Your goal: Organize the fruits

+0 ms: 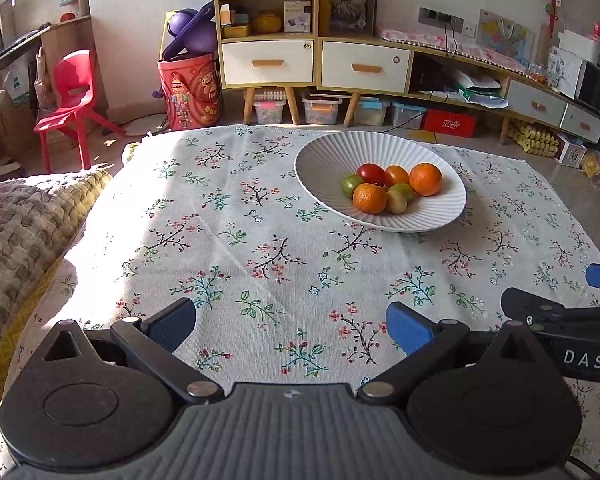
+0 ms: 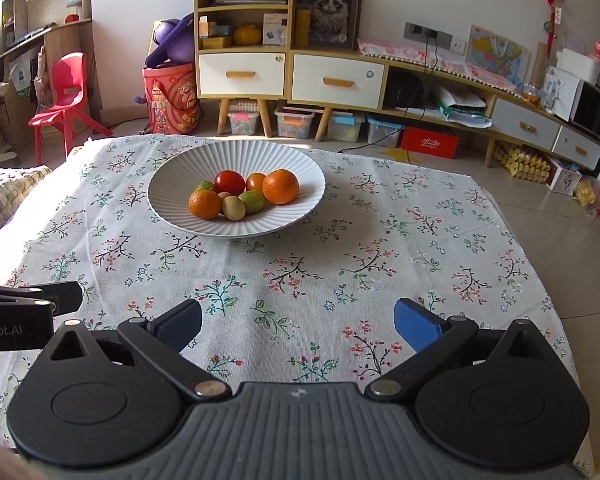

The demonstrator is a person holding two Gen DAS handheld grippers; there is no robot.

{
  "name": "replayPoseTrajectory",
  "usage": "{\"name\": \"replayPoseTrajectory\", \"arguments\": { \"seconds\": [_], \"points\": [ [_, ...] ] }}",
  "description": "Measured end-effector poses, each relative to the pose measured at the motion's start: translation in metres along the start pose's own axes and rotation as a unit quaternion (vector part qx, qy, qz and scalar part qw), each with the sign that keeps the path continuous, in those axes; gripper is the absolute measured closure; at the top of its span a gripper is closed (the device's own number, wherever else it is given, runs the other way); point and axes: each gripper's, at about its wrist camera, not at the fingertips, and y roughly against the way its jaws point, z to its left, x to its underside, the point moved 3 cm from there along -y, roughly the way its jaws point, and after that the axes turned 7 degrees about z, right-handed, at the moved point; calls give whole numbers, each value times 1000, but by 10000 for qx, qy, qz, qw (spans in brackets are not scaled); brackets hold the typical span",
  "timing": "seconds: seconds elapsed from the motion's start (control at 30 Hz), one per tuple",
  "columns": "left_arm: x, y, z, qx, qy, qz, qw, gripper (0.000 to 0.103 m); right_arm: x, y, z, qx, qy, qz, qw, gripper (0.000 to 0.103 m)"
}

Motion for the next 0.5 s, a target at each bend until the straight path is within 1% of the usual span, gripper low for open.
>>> {"name": "replayPoseTrajectory", "arguments": {
  "seconds": [0.5],
  "points": [
    [0,1,-1,2,-5,-4,10000,11,1,1,2,1,32,19,10000,1]
  ]
}}
